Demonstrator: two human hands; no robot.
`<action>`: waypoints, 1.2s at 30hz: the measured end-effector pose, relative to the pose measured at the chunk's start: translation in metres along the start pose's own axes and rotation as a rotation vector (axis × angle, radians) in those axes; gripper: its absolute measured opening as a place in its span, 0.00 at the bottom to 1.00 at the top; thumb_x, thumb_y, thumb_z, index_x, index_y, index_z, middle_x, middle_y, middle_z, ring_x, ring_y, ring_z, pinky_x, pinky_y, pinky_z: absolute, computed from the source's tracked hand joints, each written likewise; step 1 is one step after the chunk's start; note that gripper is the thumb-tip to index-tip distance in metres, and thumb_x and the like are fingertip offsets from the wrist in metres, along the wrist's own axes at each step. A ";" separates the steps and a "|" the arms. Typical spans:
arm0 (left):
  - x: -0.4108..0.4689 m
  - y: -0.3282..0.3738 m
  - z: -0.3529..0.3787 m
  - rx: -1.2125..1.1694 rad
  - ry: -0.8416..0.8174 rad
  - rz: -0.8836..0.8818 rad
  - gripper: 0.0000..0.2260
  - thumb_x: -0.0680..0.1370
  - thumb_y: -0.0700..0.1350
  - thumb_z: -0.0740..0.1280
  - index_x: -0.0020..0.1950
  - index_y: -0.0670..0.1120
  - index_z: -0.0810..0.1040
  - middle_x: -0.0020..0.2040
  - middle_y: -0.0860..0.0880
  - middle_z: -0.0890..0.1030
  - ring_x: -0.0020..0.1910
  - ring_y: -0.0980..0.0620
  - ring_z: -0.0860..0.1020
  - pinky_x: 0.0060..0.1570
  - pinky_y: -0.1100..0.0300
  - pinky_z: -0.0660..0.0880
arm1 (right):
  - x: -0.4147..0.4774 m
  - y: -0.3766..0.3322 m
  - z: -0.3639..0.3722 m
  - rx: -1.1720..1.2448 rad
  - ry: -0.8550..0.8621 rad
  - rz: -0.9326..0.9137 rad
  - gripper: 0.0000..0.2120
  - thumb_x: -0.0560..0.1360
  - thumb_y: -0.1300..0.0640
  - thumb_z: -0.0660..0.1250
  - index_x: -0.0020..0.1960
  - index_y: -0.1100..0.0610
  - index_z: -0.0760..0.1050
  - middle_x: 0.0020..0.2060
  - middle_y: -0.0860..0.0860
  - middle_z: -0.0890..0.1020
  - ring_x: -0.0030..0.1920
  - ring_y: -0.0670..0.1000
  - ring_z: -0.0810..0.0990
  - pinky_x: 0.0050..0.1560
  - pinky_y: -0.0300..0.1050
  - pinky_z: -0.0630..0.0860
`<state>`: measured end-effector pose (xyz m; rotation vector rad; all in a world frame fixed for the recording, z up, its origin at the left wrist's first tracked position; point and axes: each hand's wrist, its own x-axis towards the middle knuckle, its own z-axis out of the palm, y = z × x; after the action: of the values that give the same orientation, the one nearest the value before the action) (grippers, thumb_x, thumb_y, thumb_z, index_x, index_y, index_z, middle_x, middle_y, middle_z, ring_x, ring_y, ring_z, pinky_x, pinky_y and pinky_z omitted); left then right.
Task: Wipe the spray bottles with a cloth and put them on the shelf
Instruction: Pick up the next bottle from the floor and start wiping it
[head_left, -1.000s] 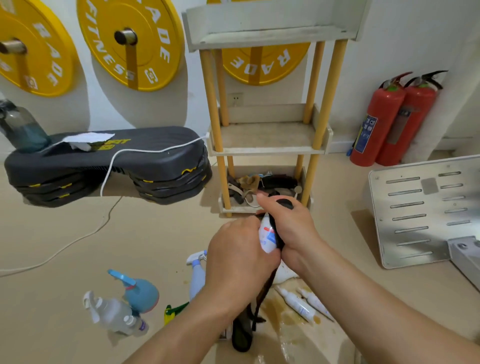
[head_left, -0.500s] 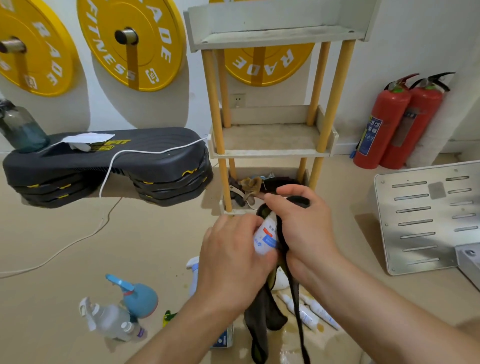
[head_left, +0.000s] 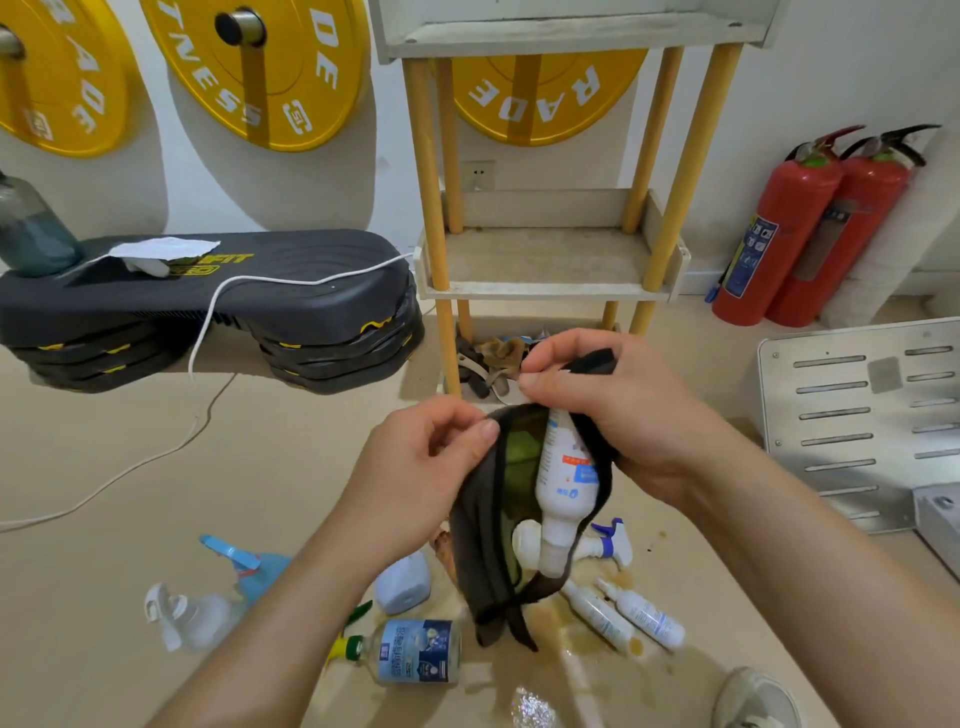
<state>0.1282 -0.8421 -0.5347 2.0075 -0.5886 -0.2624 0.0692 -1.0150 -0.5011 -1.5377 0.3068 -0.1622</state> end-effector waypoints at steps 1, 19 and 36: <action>0.000 0.002 0.003 -0.035 0.063 -0.011 0.07 0.80 0.46 0.68 0.42 0.50 0.82 0.37 0.43 0.82 0.36 0.53 0.77 0.43 0.46 0.77 | 0.000 0.003 0.003 -0.094 0.040 -0.042 0.03 0.72 0.63 0.74 0.44 0.57 0.82 0.37 0.53 0.83 0.40 0.51 0.82 0.47 0.49 0.80; -0.019 0.018 0.017 0.254 -0.109 0.186 0.19 0.79 0.61 0.61 0.67 0.61 0.60 0.56 0.55 0.80 0.52 0.52 0.78 0.50 0.56 0.74 | -0.011 0.015 0.037 0.532 0.365 0.080 0.07 0.77 0.57 0.68 0.43 0.57 0.83 0.38 0.55 0.82 0.39 0.52 0.82 0.42 0.49 0.82; 0.000 0.017 -0.032 0.230 -0.049 0.171 0.13 0.71 0.60 0.72 0.54 0.63 0.79 0.49 0.63 0.83 0.50 0.65 0.80 0.49 0.65 0.75 | -0.012 0.019 0.029 -0.097 0.224 -0.037 0.13 0.84 0.51 0.56 0.57 0.54 0.77 0.47 0.51 0.82 0.48 0.49 0.82 0.51 0.52 0.82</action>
<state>0.1361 -0.8243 -0.5046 2.1599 -0.8487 -0.1451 0.0649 -0.9828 -0.5184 -1.6241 0.4689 -0.3544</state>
